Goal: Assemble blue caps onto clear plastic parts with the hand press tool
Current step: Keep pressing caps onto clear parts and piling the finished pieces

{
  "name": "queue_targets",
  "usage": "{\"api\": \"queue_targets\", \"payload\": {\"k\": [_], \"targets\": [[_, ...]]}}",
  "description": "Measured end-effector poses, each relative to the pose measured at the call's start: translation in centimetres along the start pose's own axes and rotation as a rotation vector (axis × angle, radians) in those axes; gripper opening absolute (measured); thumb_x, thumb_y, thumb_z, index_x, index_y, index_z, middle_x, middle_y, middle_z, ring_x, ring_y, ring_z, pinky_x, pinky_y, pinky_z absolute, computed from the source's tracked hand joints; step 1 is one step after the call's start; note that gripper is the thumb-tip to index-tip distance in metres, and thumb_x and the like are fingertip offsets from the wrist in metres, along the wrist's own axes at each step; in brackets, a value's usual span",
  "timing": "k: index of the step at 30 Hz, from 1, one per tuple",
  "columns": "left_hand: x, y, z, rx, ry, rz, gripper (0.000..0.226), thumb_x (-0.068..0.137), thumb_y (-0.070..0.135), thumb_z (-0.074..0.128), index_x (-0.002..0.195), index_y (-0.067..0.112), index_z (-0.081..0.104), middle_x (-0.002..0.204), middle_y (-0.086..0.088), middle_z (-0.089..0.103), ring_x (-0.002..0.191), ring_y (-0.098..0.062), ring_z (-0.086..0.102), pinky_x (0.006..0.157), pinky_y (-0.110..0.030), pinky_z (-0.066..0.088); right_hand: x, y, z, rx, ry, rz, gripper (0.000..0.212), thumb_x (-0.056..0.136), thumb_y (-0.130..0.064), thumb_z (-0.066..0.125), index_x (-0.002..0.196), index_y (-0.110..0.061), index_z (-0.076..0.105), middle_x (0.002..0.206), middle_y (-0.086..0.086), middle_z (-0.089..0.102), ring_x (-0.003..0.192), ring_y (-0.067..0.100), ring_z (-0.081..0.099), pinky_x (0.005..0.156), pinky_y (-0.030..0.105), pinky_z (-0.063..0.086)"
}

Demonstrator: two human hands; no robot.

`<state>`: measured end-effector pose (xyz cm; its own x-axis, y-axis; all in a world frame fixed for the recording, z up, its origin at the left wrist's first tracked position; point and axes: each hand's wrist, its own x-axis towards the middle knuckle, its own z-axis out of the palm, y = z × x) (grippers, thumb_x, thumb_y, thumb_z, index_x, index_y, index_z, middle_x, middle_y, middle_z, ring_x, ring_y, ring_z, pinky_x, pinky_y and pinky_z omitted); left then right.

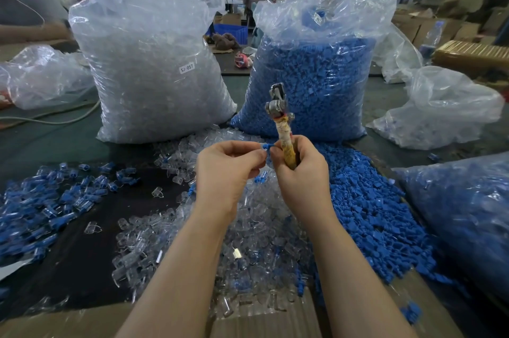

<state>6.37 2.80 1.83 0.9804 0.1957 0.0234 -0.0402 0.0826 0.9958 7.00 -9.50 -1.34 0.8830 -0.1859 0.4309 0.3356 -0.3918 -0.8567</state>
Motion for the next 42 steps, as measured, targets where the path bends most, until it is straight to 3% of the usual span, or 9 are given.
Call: {"api": "queue_targets", "payload": {"k": [4,11,15,18,21,25,31,35,42], "targets": [[-0.1,-0.1,0.2,0.087,0.023,0.064,0.010,0.076,0.004,0.079,0.076,0.014,0.075,0.067,0.000,0.073,0.063,-0.007,0.070,0.059,-0.017,0.055,0.1,0.0,0.1,0.002,-0.014,0.030,0.015,0.093,-0.027,0.064,0.081,-0.024,0.056,0.060,-0.020,0.054,0.054,0.002,0.045,0.050,0.016,0.033],[0.1,-0.5,0.1,0.248,0.058,0.176,0.014,0.073,0.011,0.080,0.073,0.023,0.074,0.069,0.010,0.073,0.070,-0.006,0.070,0.070,-0.026,0.058,0.2,-0.2,-0.1,0.083,-0.096,0.074,0.010,0.093,-0.021,0.063,0.083,-0.020,0.063,0.057,-0.012,0.053,0.051,0.003,0.040,0.050,0.021,0.036],[0.3,-0.6,-0.1,0.312,0.077,0.223,0.015,0.077,0.018,0.081,0.069,0.027,0.071,0.067,0.014,0.071,0.066,-0.002,0.067,0.066,-0.021,0.055,0.2,-0.8,-0.3,0.123,-0.138,0.086,0.011,0.092,-0.016,0.061,0.084,-0.022,0.064,0.074,0.005,0.066,0.070,0.025,0.058,0.063,0.037,0.049],[0.4,-0.6,-0.3,0.332,0.084,0.241,0.015,0.079,0.020,0.080,0.070,0.026,0.070,0.067,0.010,0.071,0.067,-0.007,0.068,0.069,-0.027,0.057,0.3,-0.9,-0.5,0.131,-0.196,0.098,0.013,0.092,-0.014,0.061,0.086,-0.026,0.064,0.079,0.006,0.069,0.075,0.025,0.062,0.069,0.037,0.052],[0.7,-0.5,-0.6,0.271,0.070,0.212,0.012,0.082,0.015,0.077,0.075,0.021,0.070,0.068,0.004,0.071,0.068,-0.010,0.068,0.072,-0.030,0.058,0.4,-0.7,-1.2,0.132,-0.287,0.139,0.010,0.090,-0.015,0.063,0.091,-0.025,0.064,0.090,0.017,0.066,0.072,0.018,0.056,0.069,0.033,0.049],[0.9,-0.3,-1.1,0.094,0.045,0.190,0.010,0.085,0.006,0.073,0.080,0.014,0.069,0.064,0.004,0.070,0.065,-0.008,0.066,0.067,-0.020,0.056,0.6,-0.2,-2.3,0.072,-0.430,0.149,0.010,0.088,-0.014,0.066,0.093,-0.020,0.060,0.081,0.000,0.058,0.069,0.006,0.052,0.065,0.019,0.044],[1.1,0.0,-1.5,-0.025,0.038,0.217,0.012,0.088,0.002,0.067,0.081,0.012,0.067,0.066,0.003,0.067,0.062,-0.005,0.062,0.064,-0.017,0.054,0.6,-0.1,-2.7,0.009,-0.562,0.144,0.021,0.081,-0.019,0.065,0.099,-0.013,0.057,0.080,0.004,0.050,0.070,0.017,0.046,0.066,0.037,0.039],[1.2,0.0,-1.9,-0.065,0.027,0.234,0.010,0.089,0.001,0.065,0.083,0.009,0.067,0.064,0.005,0.066,0.060,-0.003,0.062,0.063,-0.016,0.053,0.6,-0.4,-2.8,-0.021,-0.589,0.159,0.035,0.073,-0.028,0.061,0.102,-0.010,0.054,0.082,0.007,0.048,0.070,0.019,0.044,0.066,0.039,0.038],[1.2,0.1,-1.8,-0.055,0.024,0.246,0.012,0.089,0.001,0.064,0.082,0.011,0.066,0.065,0.007,0.066,0.062,-0.003,0.062,0.065,-0.015,0.053,0.6,-0.3,-3.2,-0.012,-0.623,0.165,0.029,0.078,-0.019,0.061,0.105,-0.013,0.053,0.088,0.008,0.050,0.074,0.020,0.046,0.066,0.037,0.041]]}}
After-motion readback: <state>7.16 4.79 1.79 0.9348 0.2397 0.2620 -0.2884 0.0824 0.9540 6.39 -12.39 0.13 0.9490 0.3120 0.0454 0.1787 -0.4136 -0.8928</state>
